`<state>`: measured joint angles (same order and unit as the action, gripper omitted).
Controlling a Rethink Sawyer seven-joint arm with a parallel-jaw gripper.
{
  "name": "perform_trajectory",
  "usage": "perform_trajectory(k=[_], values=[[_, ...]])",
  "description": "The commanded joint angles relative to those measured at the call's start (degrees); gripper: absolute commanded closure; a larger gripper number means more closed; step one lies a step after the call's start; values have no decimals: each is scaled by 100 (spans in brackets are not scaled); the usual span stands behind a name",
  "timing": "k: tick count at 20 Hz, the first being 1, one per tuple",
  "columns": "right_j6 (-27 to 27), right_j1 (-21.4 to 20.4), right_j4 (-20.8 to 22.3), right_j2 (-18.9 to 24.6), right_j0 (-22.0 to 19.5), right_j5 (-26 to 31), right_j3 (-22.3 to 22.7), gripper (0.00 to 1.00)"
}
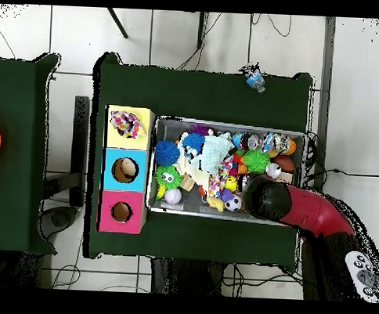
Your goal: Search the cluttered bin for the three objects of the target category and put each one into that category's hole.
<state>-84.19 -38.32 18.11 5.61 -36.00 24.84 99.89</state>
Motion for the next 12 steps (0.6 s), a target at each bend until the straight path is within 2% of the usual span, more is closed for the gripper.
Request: perform_trajectory(k=[1, 3, 4, 6, 9, 12], values=[[-490, -225, -286, 250, 25, 694, 112, 0], [-552, -549, -318, 186, 31, 688, 561, 0], [-652, -663, -314, 179, -17, 438, 978, 0], [-831, -708, -260, 159, -51, -9, 1460, 0], [-995, -694, -179, 31, 14, -282, 1743, 0], [-1253, -521, -77, -88, 74, -838, 1989, 0]])
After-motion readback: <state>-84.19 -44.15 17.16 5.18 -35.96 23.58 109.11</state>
